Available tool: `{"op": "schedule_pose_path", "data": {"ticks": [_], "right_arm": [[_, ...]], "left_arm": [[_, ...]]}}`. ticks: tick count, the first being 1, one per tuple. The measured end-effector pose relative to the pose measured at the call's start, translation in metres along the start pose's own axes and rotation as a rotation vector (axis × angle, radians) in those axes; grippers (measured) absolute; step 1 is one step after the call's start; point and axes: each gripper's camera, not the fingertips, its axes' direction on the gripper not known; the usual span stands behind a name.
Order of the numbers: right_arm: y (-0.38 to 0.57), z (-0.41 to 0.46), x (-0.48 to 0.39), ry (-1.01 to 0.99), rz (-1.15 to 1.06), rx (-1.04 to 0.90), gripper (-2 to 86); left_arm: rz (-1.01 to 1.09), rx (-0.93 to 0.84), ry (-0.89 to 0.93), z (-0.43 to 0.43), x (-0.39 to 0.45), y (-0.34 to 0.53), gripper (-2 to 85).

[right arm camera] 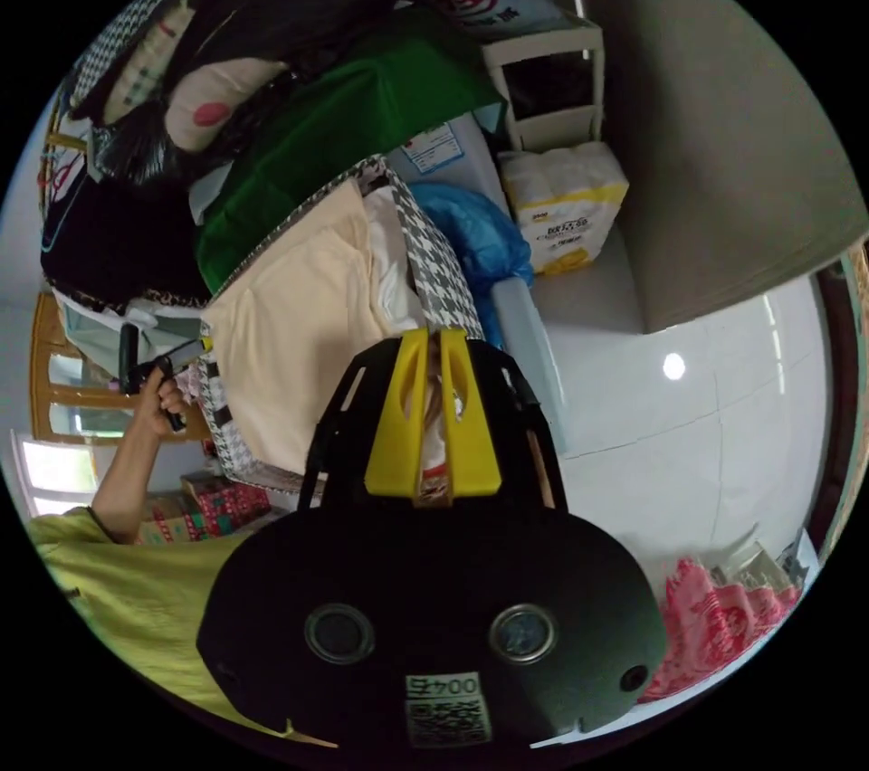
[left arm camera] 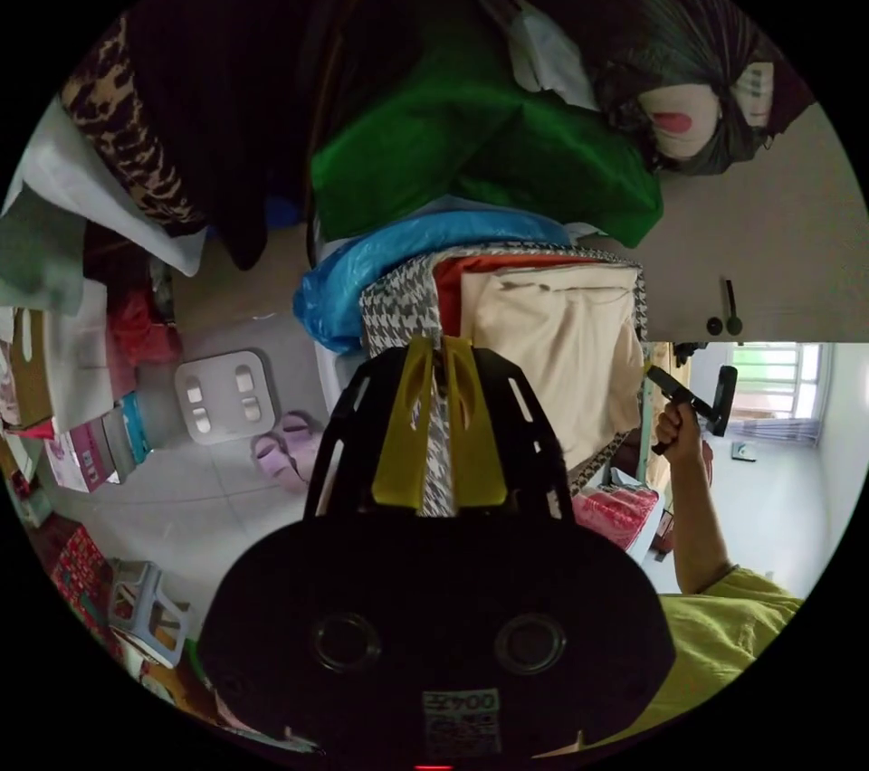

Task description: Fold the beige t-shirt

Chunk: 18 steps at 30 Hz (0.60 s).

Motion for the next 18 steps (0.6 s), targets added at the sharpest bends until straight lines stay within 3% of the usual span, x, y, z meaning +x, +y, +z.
{"op": "schedule_pose_path", "data": {"ticks": [6,10,13,18], "right_arm": [[0.111,-0.16,0.004,-0.021,0.087,0.216,0.9],[0.245,-0.287,0.014,-0.188,0.227,0.409,-0.5],[0.352,-0.367,0.024,-0.318,0.37,0.522,-0.7],[0.51,-0.486,0.024,-0.382,0.512,0.678,-0.7]], "left_arm": [[-0.003,0.137,0.113,0.05,-0.019,0.028,1.7],[0.014,0.168,0.142,0.078,-0.021,0.06,0.7],[0.054,0.124,0.151,0.104,-0.001,0.083,0.4],[0.375,-0.087,0.269,0.206,0.119,0.111,0.3]]}}
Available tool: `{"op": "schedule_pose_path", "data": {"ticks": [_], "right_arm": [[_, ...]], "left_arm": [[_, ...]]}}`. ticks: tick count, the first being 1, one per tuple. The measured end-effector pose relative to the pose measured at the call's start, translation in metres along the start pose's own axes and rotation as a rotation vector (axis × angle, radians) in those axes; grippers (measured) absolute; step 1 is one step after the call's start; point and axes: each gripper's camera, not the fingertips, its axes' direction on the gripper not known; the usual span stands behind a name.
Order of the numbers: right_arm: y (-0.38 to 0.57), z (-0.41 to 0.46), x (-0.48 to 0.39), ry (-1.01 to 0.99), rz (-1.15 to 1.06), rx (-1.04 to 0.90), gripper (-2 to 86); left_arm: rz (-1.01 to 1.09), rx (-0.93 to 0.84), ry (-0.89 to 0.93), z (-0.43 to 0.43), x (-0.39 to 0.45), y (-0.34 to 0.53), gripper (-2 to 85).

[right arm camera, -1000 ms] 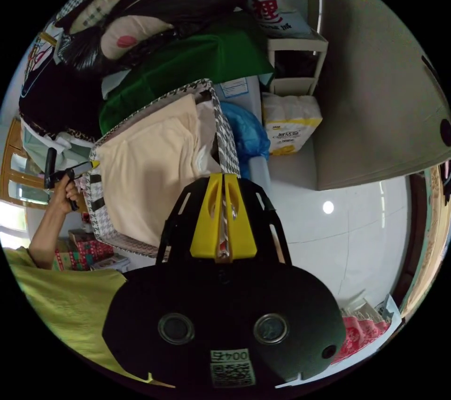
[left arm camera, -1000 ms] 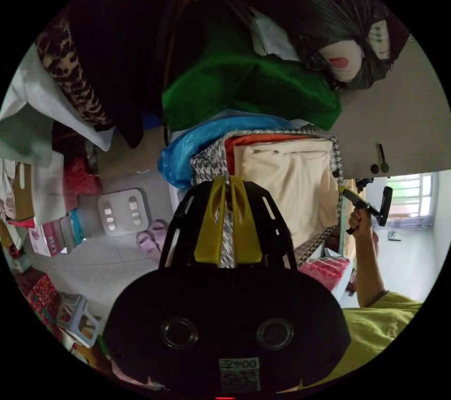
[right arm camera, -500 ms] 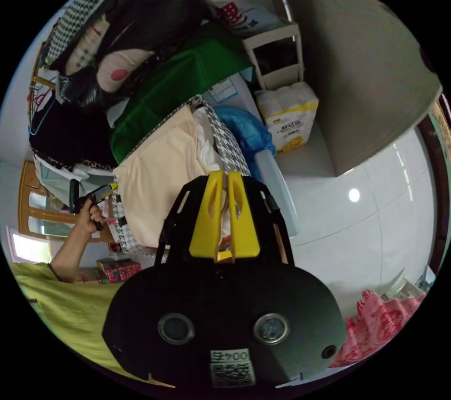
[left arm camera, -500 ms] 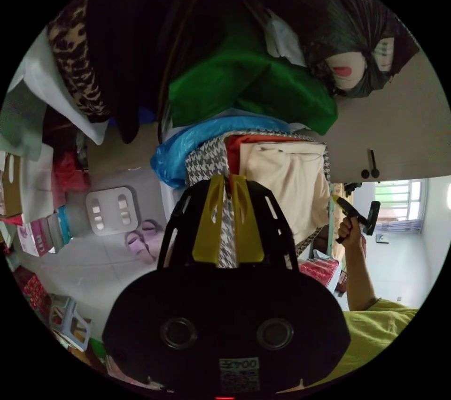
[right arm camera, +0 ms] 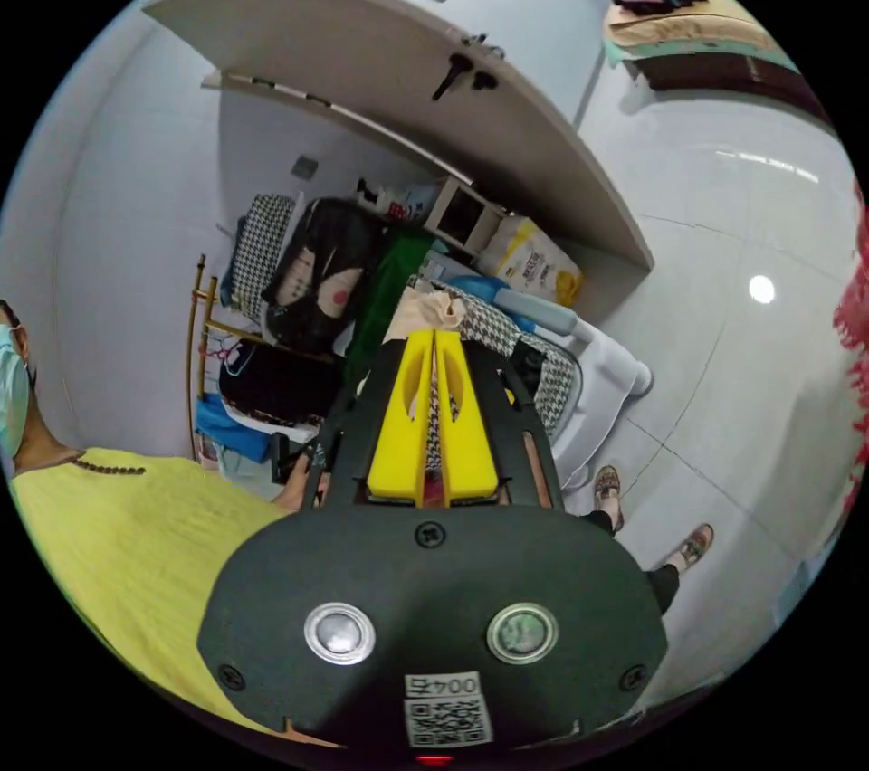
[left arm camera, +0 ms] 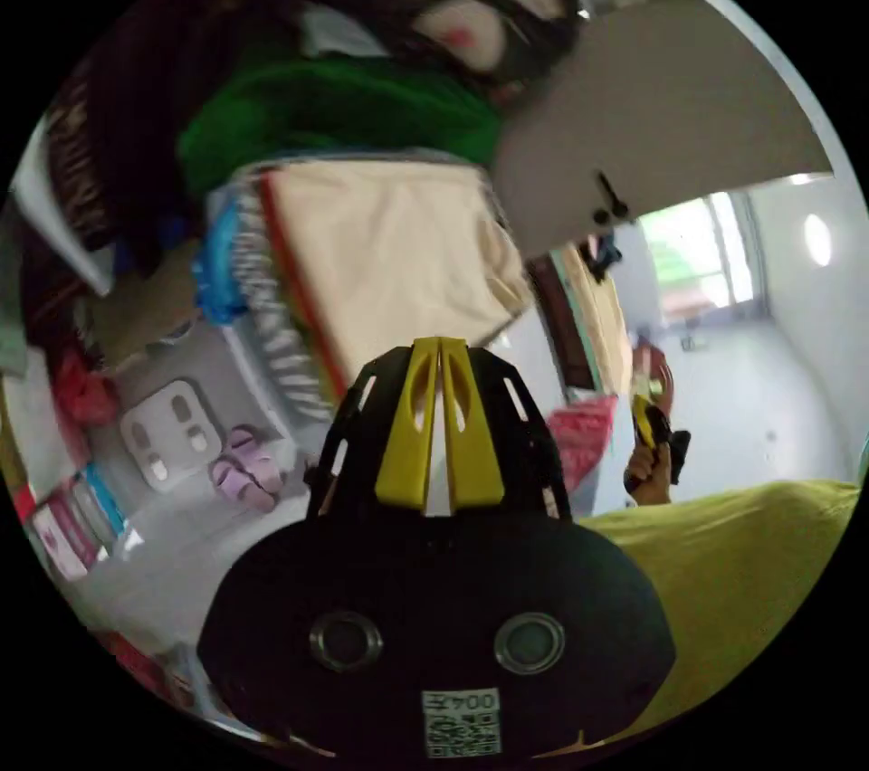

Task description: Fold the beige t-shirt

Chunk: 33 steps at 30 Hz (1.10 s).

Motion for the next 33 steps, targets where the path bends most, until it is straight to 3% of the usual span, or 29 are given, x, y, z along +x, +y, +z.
{"op": "schedule_pose_path", "data": {"ticks": [7,15,25,33], "right_arm": [[0.084,-0.302,-0.005,0.087,0.104,0.269,-0.7],[0.218,-0.63,0.006,0.377,0.258,0.483,-0.7],[0.309,-0.912,0.013,0.548,0.57,0.677,-0.7],[0.271,-1.095,0.042,0.73,0.702,0.556,-0.7]], "left_arm": [[0.487,-0.368,0.215,0.26,0.186,0.045,0.2],[0.832,-0.792,0.376,0.543,0.381,0.279,0.1],[1.242,-0.96,0.276,0.771,0.499,0.468,0.1],[1.425,-1.022,0.176,1.027,0.564,0.573,0.1]]}}
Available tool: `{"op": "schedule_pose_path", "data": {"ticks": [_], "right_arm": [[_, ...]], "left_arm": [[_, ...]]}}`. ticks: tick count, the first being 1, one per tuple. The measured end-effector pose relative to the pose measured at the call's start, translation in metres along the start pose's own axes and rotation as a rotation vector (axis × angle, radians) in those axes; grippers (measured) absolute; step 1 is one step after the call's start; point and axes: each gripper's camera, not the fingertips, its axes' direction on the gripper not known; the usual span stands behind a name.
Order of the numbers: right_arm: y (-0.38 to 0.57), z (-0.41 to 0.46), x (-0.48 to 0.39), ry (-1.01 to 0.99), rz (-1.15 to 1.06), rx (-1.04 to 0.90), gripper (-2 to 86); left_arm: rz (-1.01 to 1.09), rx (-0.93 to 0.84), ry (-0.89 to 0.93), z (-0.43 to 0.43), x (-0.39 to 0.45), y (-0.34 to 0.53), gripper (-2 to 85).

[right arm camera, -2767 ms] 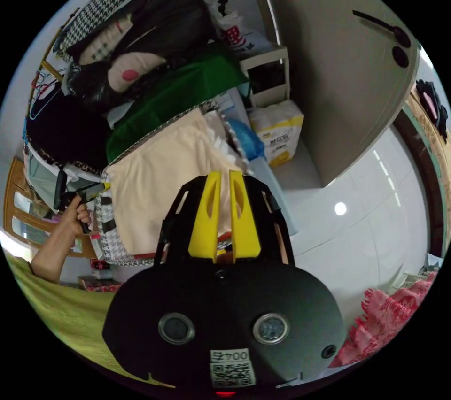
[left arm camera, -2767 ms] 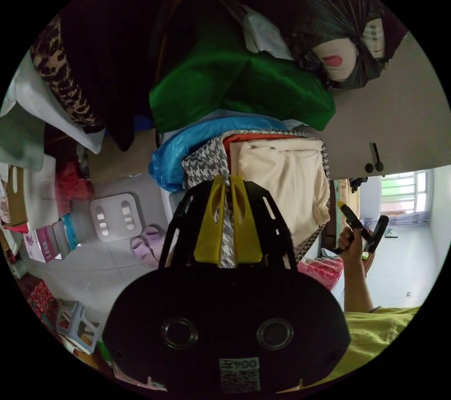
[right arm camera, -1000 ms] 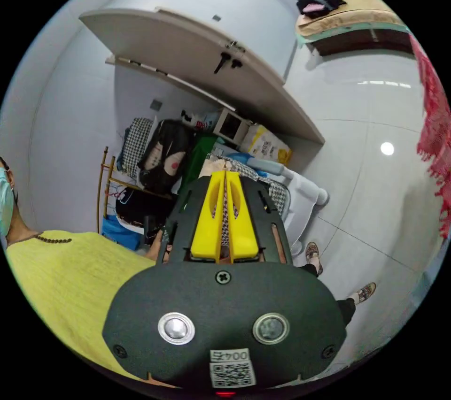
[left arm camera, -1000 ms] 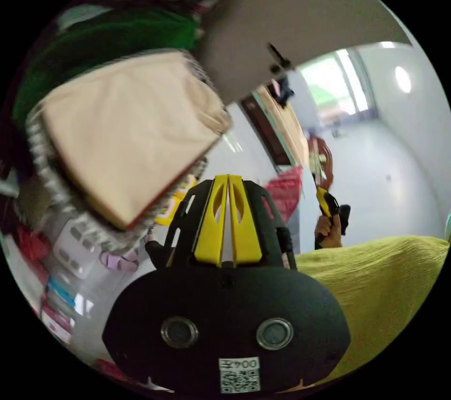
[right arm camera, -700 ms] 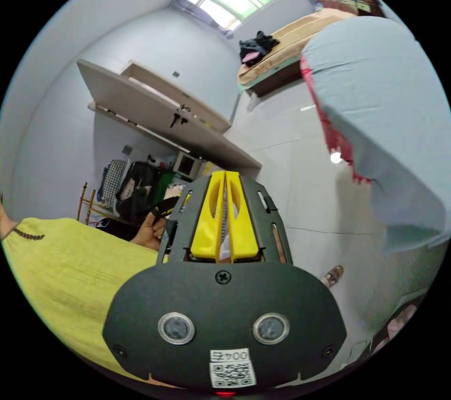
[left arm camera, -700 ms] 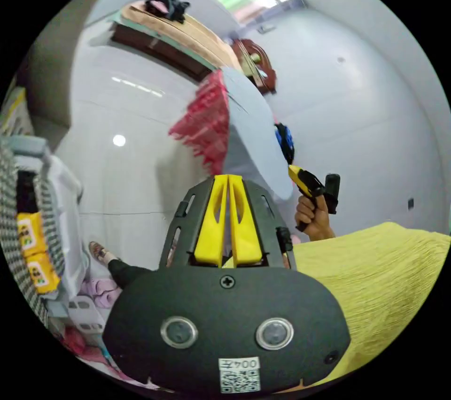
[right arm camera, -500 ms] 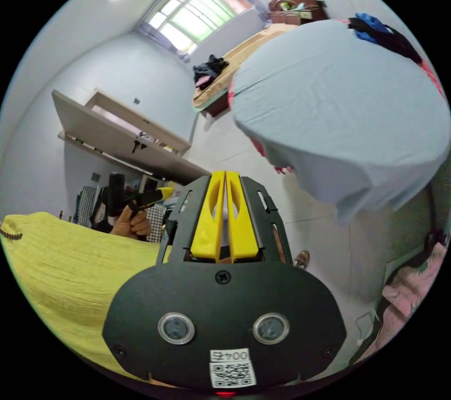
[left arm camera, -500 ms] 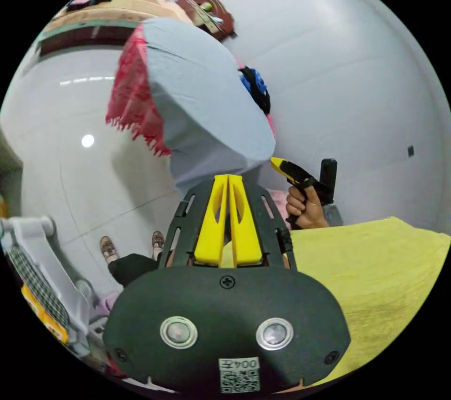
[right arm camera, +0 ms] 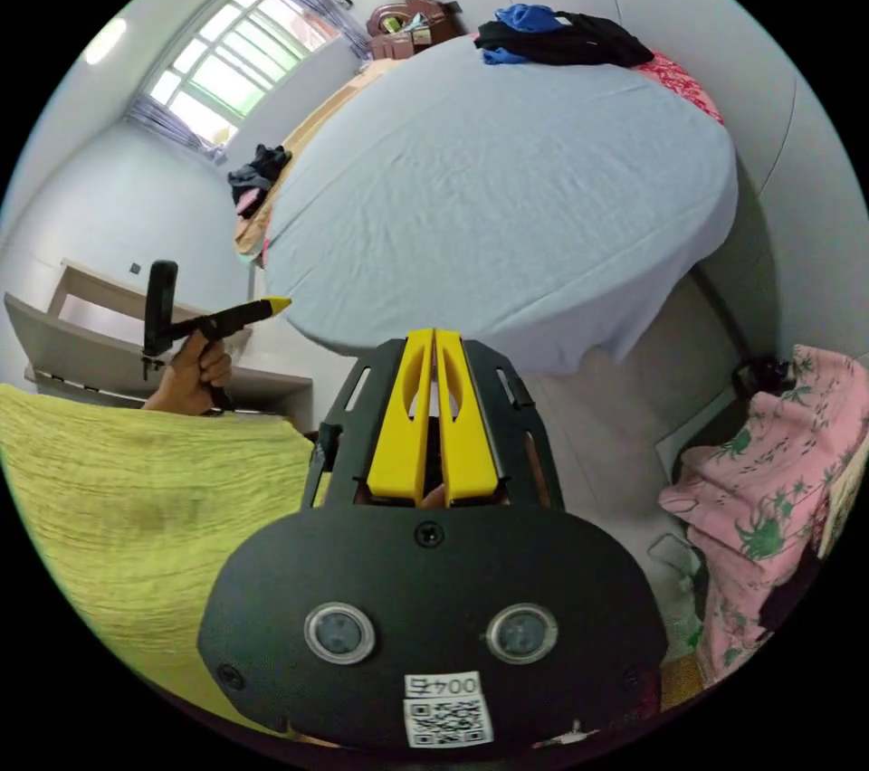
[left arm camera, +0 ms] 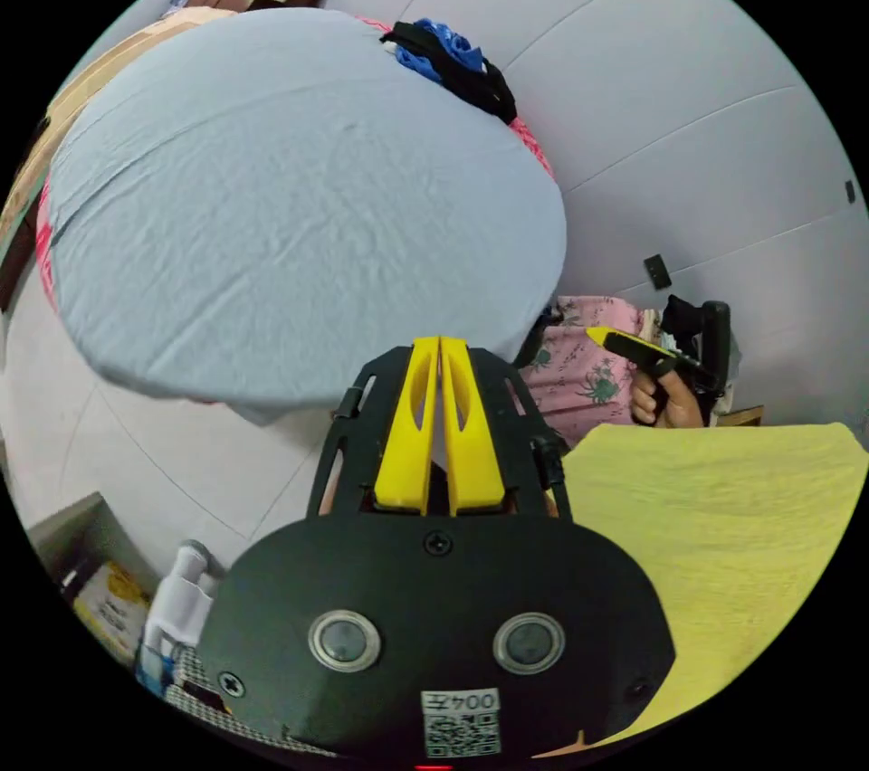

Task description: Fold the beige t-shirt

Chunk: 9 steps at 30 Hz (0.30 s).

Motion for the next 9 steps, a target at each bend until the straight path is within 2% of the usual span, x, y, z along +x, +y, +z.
{"op": "schedule_pose_path", "data": {"ticks": [4,9], "right_arm": [[-0.106,-0.027,0.024,0.113,-0.033,-0.127,-0.7],[-0.212,-0.06,0.05,0.219,-0.041,-0.168,-0.8]], "left_arm": [[0.052,-0.041,-0.097,0.069,-0.025,-0.067,0.1],[0.087,-0.127,-0.183,0.171,-0.061,-0.141,0.1]]}}
